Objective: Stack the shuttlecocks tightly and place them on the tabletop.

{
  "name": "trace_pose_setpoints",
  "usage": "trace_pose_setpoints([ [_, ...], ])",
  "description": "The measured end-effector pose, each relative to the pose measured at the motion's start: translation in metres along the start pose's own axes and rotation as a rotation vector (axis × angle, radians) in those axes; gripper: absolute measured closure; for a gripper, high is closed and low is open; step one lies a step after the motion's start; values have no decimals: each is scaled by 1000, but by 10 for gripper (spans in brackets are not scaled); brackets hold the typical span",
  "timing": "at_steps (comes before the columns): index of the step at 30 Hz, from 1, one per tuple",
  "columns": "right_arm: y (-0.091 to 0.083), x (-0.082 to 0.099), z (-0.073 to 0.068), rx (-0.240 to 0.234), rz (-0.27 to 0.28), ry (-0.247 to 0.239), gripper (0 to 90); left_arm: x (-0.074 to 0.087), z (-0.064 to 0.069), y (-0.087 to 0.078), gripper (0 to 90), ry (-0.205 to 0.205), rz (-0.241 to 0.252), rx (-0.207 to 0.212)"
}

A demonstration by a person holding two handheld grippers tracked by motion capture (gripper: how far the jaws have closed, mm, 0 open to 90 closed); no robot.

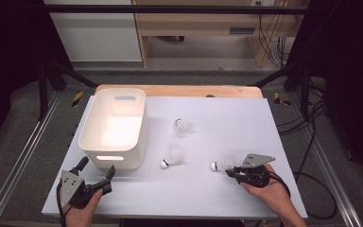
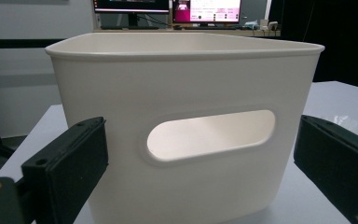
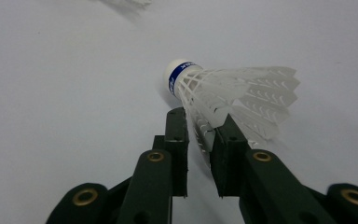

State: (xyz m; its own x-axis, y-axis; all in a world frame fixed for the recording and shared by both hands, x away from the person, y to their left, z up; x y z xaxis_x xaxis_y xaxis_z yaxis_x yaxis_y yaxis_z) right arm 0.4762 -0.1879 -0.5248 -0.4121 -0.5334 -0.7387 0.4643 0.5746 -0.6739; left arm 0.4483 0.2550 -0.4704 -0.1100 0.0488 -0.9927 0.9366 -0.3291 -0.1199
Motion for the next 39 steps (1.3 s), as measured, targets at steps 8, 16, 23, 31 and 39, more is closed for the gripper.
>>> trace_pose_setpoints([
  [8,2,-4,-5,-17,-22,-40,900,1,-1,0,30,-2,-4,-2],
  [16,11,-26,-1,-13,30,-58,900,0,-1,0,31,3,-3,-4],
  [23,35,-50,-7,-46,40,-90,900,1,-2,0,30,-2,-3,-5],
  [31,58,-72,-18,-79,26,-137,900,0,-2,0,30,-4,-1,-5],
  [39,72,-88,-22,-108,26,-154,900,1,-2,0,31,-8,-3,-6],
])
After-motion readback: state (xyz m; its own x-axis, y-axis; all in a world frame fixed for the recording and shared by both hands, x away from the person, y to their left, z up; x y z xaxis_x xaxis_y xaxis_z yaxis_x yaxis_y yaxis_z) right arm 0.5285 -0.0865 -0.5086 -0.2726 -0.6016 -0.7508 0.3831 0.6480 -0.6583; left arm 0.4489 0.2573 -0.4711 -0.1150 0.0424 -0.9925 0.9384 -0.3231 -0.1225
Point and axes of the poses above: each handheld gripper's, and its own axes: y roughly forward along the jaws, x roughly out of its underside, z roughly to its right, the point moved 8 cm from there along y, roughly forward along the jaws, and after that the axes turned 3 degrees about -z, right-handed, at the moved point
